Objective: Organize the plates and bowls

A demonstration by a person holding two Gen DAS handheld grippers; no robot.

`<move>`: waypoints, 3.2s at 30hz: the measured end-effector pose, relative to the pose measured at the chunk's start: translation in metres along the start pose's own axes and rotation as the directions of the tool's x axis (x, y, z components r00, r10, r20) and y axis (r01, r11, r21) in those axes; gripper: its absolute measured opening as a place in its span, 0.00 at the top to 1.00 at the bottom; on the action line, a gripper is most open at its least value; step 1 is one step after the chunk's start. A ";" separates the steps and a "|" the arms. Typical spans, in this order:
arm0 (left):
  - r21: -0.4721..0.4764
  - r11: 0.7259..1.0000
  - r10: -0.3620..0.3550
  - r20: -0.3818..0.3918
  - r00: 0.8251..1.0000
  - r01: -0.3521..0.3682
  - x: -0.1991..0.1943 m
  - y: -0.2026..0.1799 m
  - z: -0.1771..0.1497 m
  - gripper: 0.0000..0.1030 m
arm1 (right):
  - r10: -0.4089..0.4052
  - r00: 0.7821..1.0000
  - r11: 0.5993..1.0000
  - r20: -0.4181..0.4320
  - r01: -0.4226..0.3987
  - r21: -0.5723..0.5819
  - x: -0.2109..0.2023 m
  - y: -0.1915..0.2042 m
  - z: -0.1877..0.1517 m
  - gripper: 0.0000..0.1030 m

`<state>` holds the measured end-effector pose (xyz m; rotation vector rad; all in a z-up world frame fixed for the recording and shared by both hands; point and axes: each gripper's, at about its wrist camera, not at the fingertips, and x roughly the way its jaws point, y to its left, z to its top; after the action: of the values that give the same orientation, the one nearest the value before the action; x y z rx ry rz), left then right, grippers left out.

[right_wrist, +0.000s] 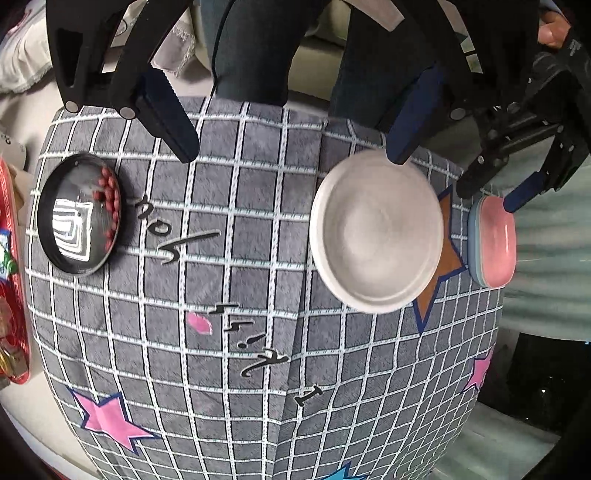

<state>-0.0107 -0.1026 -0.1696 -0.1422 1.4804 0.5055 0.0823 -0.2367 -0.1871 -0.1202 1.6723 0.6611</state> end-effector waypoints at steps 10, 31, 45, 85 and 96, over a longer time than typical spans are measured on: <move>0.049 0.999 -0.010 0.042 0.999 0.008 -0.022 0.004 0.010 0.22 | -0.019 1.000 0.999 0.022 0.018 0.032 -0.021 0.003 -0.005 0.01; 0.190 0.980 -0.070 0.055 0.996 0.059 -0.006 0.048 0.030 0.22 | -0.050 0.998 0.981 0.037 0.042 0.189 -0.001 0.040 -0.006 0.01; 0.266 0.960 -0.103 0.040 0.994 0.089 0.002 0.045 0.034 0.22 | -0.081 0.995 0.968 0.050 0.067 0.244 0.001 0.048 -0.014 0.01; 0.253 0.965 -0.095 0.072 0.993 0.074 -0.004 0.046 0.035 0.22 | -0.115 0.991 0.969 0.074 0.095 0.230 -0.008 0.053 -0.019 0.01; 0.270 0.959 -0.106 0.075 0.992 0.083 -0.004 0.040 0.036 0.22 | -0.136 0.987 0.966 0.081 0.114 0.232 -0.011 0.050 -0.023 0.01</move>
<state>0.0058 -0.0542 -0.1537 0.0219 1.4329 0.2285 0.0434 -0.2096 -0.1583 -0.0289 1.6210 0.3715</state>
